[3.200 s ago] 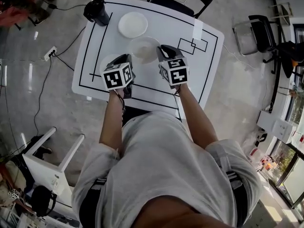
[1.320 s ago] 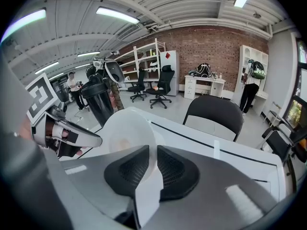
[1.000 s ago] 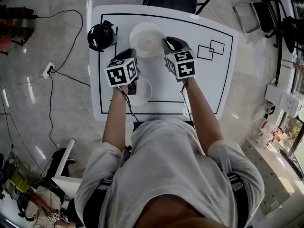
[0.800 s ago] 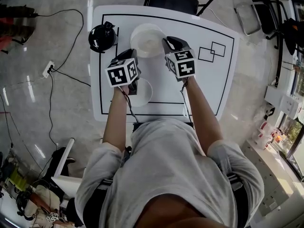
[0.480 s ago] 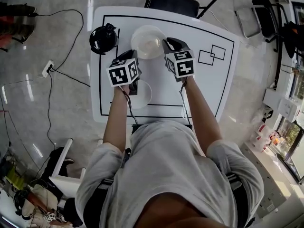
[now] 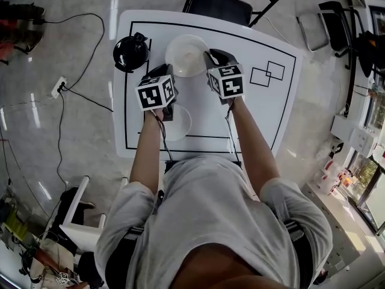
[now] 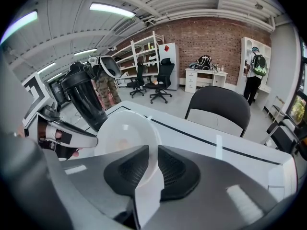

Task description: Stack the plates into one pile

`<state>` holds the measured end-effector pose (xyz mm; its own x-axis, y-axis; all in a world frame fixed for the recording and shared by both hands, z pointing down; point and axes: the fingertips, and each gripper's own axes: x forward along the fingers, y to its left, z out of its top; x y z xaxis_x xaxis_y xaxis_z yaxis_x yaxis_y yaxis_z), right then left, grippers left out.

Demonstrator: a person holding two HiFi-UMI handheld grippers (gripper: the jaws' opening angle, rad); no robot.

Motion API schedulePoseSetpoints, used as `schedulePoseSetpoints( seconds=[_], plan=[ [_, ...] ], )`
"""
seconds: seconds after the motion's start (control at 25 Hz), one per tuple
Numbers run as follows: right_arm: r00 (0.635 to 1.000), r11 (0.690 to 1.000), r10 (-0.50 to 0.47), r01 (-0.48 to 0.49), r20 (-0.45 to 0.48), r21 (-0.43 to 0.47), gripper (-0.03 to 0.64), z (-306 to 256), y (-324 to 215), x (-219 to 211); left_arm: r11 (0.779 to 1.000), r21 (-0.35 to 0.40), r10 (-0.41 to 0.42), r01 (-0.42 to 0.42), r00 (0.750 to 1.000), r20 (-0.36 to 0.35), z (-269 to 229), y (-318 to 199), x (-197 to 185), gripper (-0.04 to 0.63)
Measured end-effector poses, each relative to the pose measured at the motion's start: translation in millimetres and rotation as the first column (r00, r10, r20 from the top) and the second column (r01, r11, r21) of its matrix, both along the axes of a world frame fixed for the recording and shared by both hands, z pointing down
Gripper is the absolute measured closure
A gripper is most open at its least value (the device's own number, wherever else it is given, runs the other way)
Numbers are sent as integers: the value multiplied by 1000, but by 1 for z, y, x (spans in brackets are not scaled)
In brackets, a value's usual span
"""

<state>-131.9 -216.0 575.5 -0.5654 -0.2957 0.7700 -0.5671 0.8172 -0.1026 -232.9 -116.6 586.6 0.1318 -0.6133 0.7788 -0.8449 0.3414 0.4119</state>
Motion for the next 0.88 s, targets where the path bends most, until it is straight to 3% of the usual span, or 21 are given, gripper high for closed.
schedulePoseSetpoints(
  seconds=[0.88],
  plan=[
    [998, 1000, -25, 26, -59, 15, 557, 25, -11, -16, 1000, -10, -10, 11, 999, 54, 16, -9, -9, 546]
  ],
)
